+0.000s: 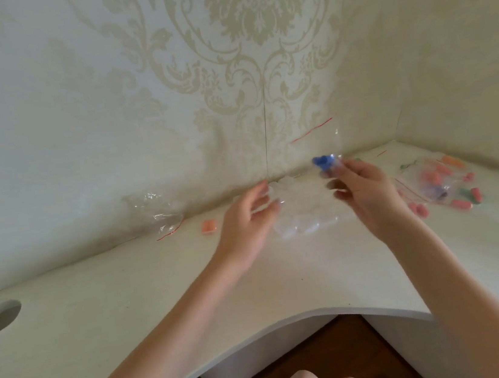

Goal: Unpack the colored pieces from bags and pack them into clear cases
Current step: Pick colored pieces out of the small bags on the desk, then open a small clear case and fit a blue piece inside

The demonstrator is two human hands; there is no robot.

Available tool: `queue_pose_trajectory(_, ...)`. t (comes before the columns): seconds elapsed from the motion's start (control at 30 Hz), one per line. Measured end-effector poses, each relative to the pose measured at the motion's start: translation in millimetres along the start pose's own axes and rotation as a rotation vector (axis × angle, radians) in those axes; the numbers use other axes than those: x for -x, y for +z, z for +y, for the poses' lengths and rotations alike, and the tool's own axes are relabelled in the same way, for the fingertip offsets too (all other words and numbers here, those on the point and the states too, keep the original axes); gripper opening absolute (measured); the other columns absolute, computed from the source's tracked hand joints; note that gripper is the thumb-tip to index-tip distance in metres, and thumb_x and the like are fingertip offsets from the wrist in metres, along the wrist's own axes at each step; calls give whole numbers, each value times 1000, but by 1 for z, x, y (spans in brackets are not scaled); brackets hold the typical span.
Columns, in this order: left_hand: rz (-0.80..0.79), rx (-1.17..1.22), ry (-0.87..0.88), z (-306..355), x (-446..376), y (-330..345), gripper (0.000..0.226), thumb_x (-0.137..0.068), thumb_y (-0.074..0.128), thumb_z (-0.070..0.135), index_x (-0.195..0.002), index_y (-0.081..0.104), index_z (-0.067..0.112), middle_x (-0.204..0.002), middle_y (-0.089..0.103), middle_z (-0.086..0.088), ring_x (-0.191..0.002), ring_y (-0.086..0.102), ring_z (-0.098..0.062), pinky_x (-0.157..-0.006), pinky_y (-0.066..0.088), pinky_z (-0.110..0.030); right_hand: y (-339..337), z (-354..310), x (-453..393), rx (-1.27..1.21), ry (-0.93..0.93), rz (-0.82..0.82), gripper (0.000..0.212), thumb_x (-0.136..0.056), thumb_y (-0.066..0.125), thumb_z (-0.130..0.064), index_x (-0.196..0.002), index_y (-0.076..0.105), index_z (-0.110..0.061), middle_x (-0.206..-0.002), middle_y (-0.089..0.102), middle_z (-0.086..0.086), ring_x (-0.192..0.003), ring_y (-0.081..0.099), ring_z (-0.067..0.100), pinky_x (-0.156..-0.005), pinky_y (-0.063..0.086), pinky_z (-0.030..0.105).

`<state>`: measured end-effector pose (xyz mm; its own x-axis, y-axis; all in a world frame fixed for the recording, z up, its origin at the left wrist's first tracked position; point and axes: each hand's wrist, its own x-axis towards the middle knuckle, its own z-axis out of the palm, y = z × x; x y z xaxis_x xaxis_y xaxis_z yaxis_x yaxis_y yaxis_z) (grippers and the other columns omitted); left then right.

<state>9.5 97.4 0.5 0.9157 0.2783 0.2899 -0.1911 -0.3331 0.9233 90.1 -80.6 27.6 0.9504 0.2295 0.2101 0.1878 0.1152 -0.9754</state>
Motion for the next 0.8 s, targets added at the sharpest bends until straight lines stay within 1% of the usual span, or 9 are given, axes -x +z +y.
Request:
queue_pose_trajectory(0.1,-98,384,-236,21,-7,23,24,-91,62,19,-113,63,10,-111,68,-8,-99,66,-14,-90,52,-27,17,8,11,-101,89,-173,19,-97,48,-8,-101,65,-14,-75,68,-2,-64,56,11,-60,45,19)
queue_pose_trajectory(0.2,79,483,-287,22,-13,26,4,-86,67,8,-84,67,12,-87,72,-8,-80,69,-15,-76,57,-26,17,13,18,-91,98,-233,27,-100,43,-9,-111,64,-21,-88,71,7,-70,60,16,-65,46,22)
queue_pose_trajectory(0.33,89,355,-180,5,-16,18,15,-77,73,6,-75,74,21,-77,71,-4,-80,68,-21,-85,56,-32,18,10,13,154,70,-181,35,-98,35,-17,-111,66,-23,-97,71,4,-85,61,16,-75,45,28)
queue_pose_trajectory(0.43,16,234,-116,2,-19,13,20,-70,68,12,-69,76,30,-83,74,-1,-89,70,-20,-92,52,-37,25,-2,0,333,-78,-117,25,-98,44,-34,-104,68,-26,-91,66,-12,-78,57,4,-71,42,19)
queue_pose_trajectory(0.5,11,104,-68,2,-21,12,19,-74,64,11,-71,74,27,-82,74,0,-88,69,-23,-83,50,-32,26,-6,-9,422,-201,-130,16,-92,58,-32,-100,71,-28,-86,66,-20,-74,55,-3,-70,43,14)
queue_pose_trajectory(0.57,25,31,-64,0,-23,10,24,-81,61,5,-77,73,25,-77,72,2,-91,67,-27,-77,47,-25,27,-4,-15,424,-266,-138,12,-89,64,-20,-95,74,-23,-86,69,-17,-72,56,-3,-65,44,12)
queue_pose_trajectory(0.67,46,157,-88,-2,-26,2,29,-85,59,-3,-99,69,21,-73,69,5,-83,67,-19,-88,54,-31,25,4,-24,351,-212,-113,18,-88,66,-13,-104,71,-18,-79,68,-4,-61,55,-3,-59,45,11)
queue_pose_trajectory(0.73,101,254,-89,-3,-31,-6,33,-84,64,-6,-113,65,10,-80,69,-2,-78,65,-14,-82,57,-28,22,12,-28,307,-139,-105,19,-88,66,-13,-103,71,-23,-76,68,-4,-60,55,1,-63,47,14)
queue_pose_trajectory(0.8,164,324,-95,-4,-35,-14,35,-80,68,-7,-111,65,9,-79,71,0,-69,66,-9,-71,56,-21,21,21,-28,226,-83,-72,17,-88,65,-13,-91,73,-27,-71,69,-11,-61,55,3,-67,48,18)
